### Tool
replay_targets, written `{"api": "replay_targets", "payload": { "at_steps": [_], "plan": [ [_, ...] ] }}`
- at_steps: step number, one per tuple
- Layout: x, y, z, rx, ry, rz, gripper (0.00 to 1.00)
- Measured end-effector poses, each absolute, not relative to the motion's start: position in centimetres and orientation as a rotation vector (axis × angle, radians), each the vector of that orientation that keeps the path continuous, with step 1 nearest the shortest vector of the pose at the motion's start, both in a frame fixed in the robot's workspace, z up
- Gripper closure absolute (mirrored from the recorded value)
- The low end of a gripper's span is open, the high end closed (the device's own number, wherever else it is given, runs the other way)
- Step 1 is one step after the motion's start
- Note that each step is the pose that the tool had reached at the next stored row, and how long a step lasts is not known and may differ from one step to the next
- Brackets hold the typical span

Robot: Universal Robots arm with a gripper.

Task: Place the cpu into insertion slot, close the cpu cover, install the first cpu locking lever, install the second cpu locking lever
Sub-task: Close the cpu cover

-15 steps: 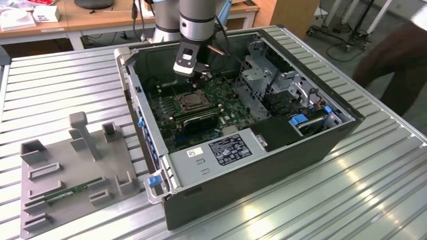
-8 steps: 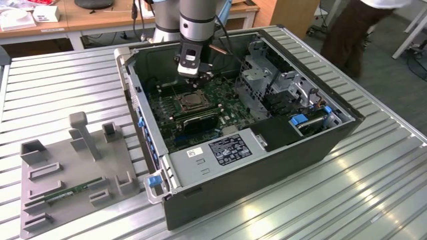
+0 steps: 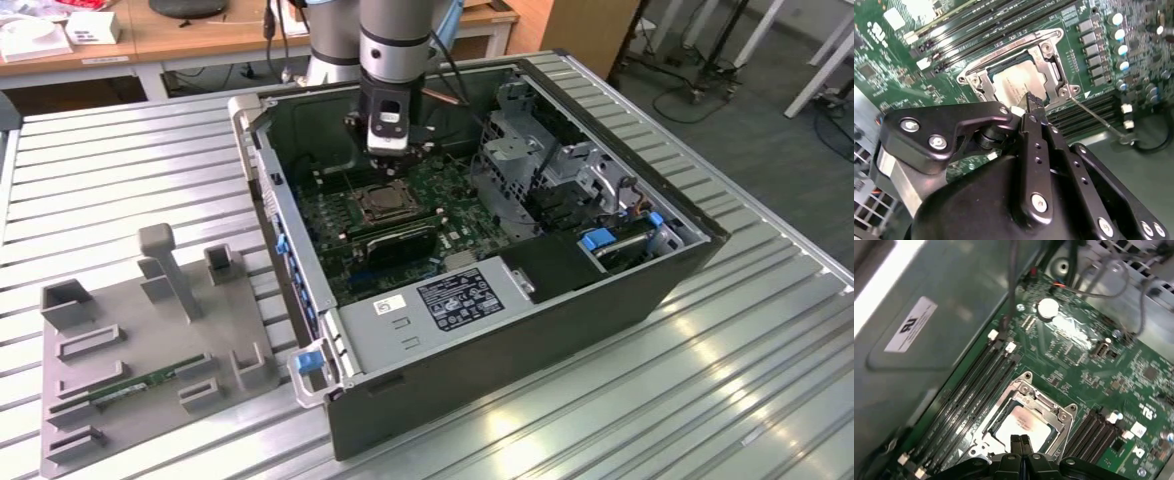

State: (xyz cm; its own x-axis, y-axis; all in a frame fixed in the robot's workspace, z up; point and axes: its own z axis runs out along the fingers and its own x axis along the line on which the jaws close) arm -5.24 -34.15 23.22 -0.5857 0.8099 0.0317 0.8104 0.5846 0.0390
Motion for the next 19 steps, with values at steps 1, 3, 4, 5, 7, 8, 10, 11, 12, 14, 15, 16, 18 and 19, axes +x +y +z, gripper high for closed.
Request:
{"api": "replay_targets", "payload": {
  "at_steps": [1, 3, 4, 5, 7, 8, 10, 11, 12, 14, 15, 16, 18, 19],
  "plan": [
    [-5.24, -34.15, 23.21, -1.400, -2.799, -0.077, 0.89],
    [-5.24, -34.15, 23.19, -1.347, -2.824, -0.076, 0.89],
    [-5.24, -34.15, 23.18, -1.322, -2.835, -0.076, 0.89],
    [-5.24, -34.15, 23.17, -1.296, -2.847, -0.076, 0.89],
    [-5.24, -34.15, 23.16, -1.244, -2.869, -0.076, 0.89],
    [-5.24, -34.15, 23.15, -1.218, -2.880, -0.076, 0.89],
    [-5.24, -34.15, 23.13, -1.163, -2.901, -0.075, 0.89],
    [-5.24, -34.15, 23.12, -1.137, -2.911, -0.075, 0.89],
    [-5.24, -34.15, 23.11, -1.111, -2.921, -0.075, 0.89],
    [-5.24, -34.15, 23.09, -1.058, -2.940, -0.074, 0.89],
    [-5.24, -34.15, 23.09, -1.031, -2.949, -0.074, 0.89],
    [-5.24, -34.15, 23.08, -1.003, -2.958, -0.074, 0.89],
    [-5.24, -34.15, 23.06, -0.949, -2.975, -0.073, 0.89],
    [-5.24, -34.15, 23.05, -0.922, -2.983, -0.073, 0.89]
  ]
}}
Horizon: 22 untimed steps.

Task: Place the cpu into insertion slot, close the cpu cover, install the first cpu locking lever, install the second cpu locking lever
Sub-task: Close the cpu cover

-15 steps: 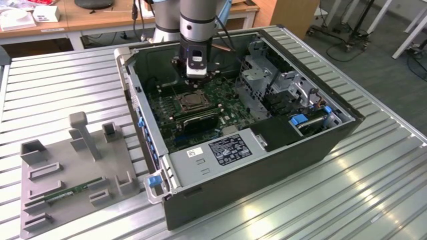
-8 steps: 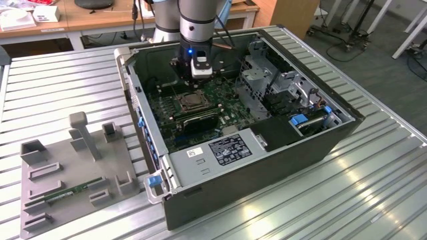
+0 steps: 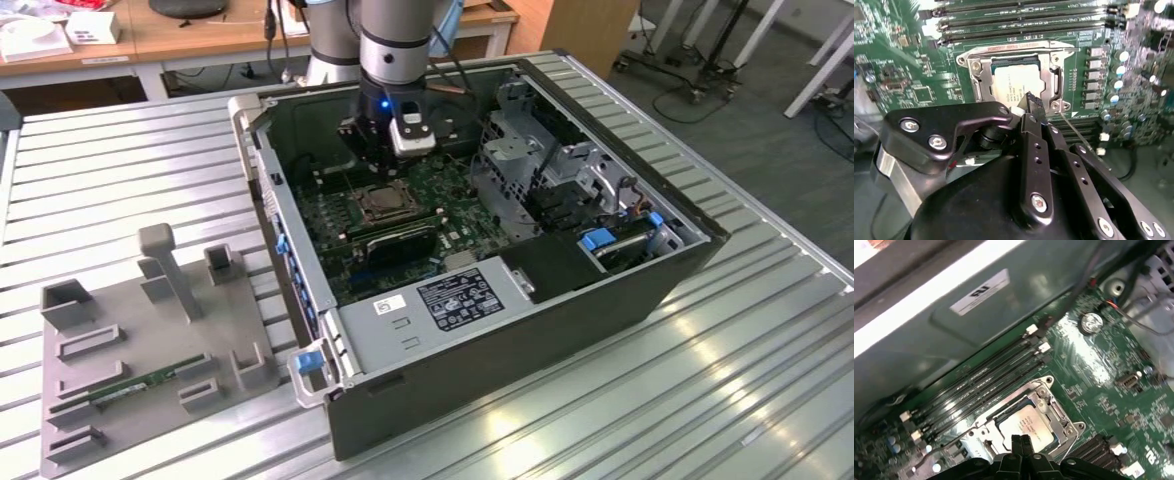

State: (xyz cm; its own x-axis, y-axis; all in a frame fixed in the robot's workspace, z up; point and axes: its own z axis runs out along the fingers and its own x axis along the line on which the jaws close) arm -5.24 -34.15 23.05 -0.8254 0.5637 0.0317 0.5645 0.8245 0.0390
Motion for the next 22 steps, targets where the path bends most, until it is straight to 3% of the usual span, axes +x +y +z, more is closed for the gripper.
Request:
{"api": "replay_targets", "payload": {
  "at_steps": [22],
  "plan": [
    [-5.24, -34.15, 22.90, -0.537, -3.070, -0.068, 0.89]
  ]
}}
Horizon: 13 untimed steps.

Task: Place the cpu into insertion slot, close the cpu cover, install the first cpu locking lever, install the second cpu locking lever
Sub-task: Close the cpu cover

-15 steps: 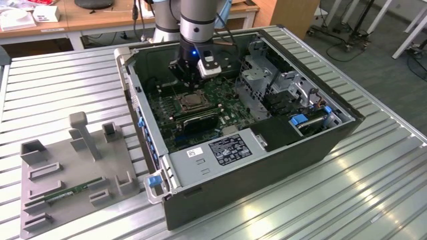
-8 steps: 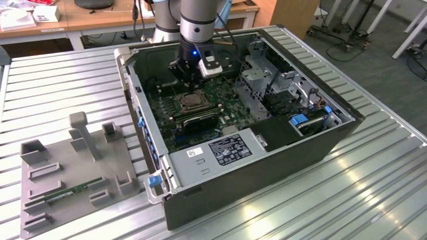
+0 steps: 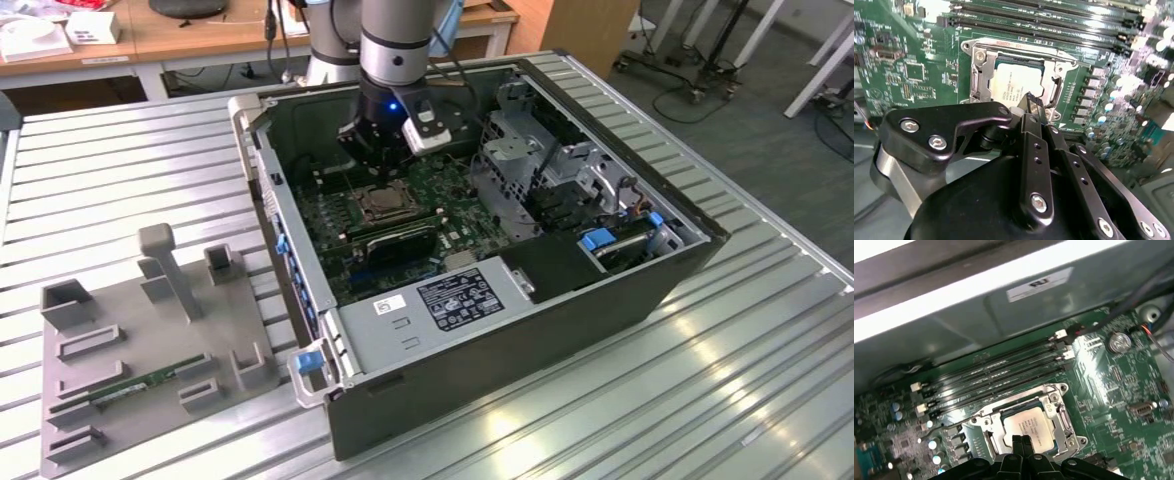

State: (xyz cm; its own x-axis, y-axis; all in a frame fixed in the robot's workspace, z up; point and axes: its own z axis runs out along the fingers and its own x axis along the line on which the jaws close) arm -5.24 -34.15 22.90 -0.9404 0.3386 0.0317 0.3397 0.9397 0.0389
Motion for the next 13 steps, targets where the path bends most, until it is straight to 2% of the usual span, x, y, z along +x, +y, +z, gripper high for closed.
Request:
{"api": "replay_targets", "payload": {
  "at_steps": [13],
  "plan": [
    [-5.24, -34.15, 22.73, -0.171, -3.107, -0.063, 0.89]
  ]
}}
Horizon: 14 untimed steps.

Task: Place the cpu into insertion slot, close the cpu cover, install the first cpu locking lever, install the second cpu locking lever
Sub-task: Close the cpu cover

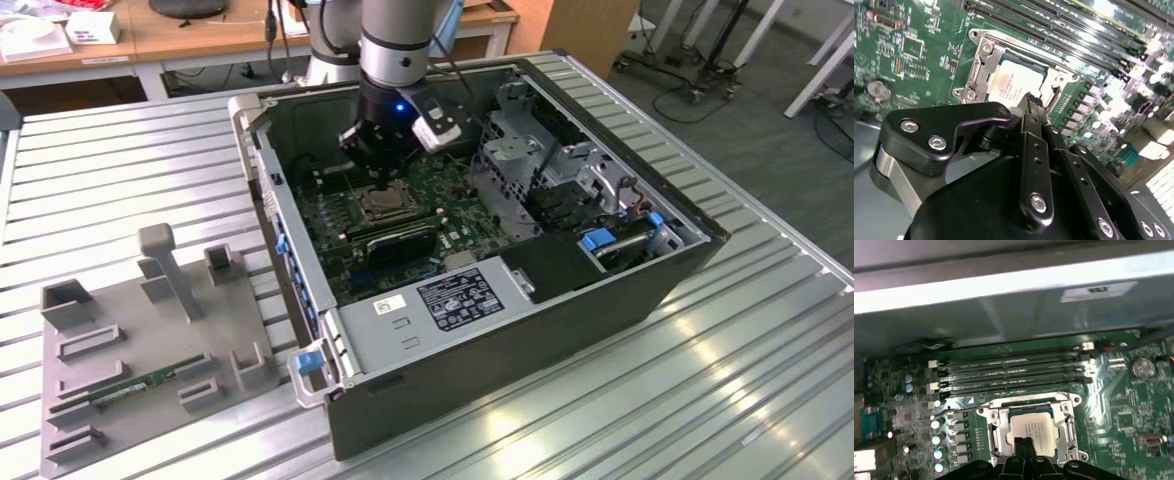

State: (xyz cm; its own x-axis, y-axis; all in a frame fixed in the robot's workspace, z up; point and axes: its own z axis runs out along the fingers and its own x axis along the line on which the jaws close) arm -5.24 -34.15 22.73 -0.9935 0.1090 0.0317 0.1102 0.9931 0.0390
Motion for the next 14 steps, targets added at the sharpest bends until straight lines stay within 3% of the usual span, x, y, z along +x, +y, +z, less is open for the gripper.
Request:
{"api": "replay_targets", "payload": {
  "at_steps": [14],
  "plan": [
    [-5.76, -34.15, 22.50, -0.124, -3.153, -0.074, 0.89]
  ]
}}
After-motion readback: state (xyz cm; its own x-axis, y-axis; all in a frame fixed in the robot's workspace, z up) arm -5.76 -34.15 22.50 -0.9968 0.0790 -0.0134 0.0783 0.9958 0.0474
